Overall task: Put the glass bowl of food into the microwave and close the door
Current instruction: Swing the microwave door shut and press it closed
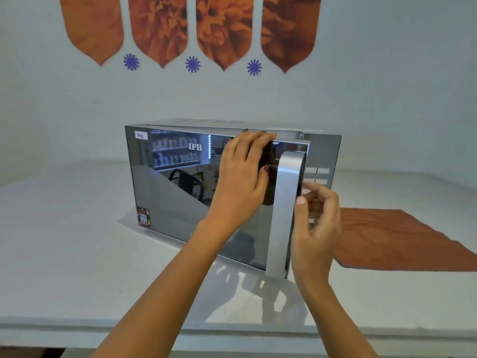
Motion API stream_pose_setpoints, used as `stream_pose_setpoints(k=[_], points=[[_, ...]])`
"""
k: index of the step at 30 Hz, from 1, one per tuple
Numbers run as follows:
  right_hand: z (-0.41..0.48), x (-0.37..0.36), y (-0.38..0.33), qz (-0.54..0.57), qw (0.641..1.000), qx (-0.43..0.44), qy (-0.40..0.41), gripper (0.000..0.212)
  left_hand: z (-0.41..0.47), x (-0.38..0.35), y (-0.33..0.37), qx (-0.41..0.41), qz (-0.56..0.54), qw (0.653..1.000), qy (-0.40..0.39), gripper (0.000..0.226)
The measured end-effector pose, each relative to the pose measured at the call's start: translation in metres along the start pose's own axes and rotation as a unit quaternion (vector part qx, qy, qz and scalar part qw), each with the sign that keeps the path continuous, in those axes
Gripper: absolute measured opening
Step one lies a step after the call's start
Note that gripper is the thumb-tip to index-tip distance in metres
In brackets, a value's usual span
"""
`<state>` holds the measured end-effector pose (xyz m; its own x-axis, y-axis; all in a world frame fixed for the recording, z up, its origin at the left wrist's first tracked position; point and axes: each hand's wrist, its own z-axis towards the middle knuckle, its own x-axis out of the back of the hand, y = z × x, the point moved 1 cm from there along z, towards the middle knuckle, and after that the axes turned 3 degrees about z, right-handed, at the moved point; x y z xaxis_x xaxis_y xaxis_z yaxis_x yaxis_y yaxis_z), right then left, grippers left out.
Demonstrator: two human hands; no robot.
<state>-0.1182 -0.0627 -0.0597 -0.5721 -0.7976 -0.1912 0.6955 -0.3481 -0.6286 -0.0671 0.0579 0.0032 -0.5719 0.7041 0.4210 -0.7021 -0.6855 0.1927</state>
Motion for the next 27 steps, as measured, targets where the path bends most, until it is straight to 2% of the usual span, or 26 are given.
stream_pose_setpoints(k=[2, 5, 9, 10, 12, 14, 15, 18, 24, 27], points=[[0.0, -0.002, 0.007, -0.009, 1.0, 0.003, 0.0, 0.018, 0.005, -0.006, -0.001, 0.006, 0.018, 1.0, 0.006, 0.048], [0.003, -0.002, 0.018, -0.054, 0.998, 0.028, -0.012, 0.024, 0.017, -0.015, -0.002, 0.02, 0.024, 0.999, 0.02, 0.037], [0.015, -0.004, 0.023, -0.058, 0.997, 0.034, -0.024, 0.026, 0.033, -0.027, -0.01, 0.006, 0.046, 0.999, 0.02, 0.03], [0.019, -0.006, 0.029, -0.045, 0.999, 0.008, -0.027, 0.027, 0.035, -0.031, -0.012, 0.002, 0.058, 0.998, 0.014, 0.031], [0.028, -0.014, 0.04, 0.008, 0.992, -0.11, -0.059, 0.028, 0.04, -0.039, -0.016, -0.011, 0.094, 0.996, 0.004, 0.036], [0.036, -0.022, 0.053, 0.062, 0.967, -0.22, -0.112, 0.06, 0.045, -0.048, -0.021, -0.017, 0.121, 0.992, -0.003, 0.036], [0.04, -0.025, 0.058, 0.072, 0.959, -0.241, -0.129, 0.066, 0.047, -0.053, -0.024, -0.016, 0.13, 0.991, -0.005, 0.036], [0.049, -0.032, 0.067, 0.067, 0.961, -0.238, -0.121, 0.053, 0.052, -0.065, -0.032, -0.013, 0.155, 0.988, -0.013, 0.042], [0.054, -0.046, 0.083, 0.077, 0.969, -0.221, -0.076, 0.057, 0.065, -0.077, -0.039, -0.009, 0.201, 0.979, -0.014, 0.044], [0.059, -0.051, 0.09, 0.074, 0.973, -0.208, -0.067, 0.058, 0.072, -0.079, -0.041, -0.001, 0.214, 0.976, -0.03, 0.052]])
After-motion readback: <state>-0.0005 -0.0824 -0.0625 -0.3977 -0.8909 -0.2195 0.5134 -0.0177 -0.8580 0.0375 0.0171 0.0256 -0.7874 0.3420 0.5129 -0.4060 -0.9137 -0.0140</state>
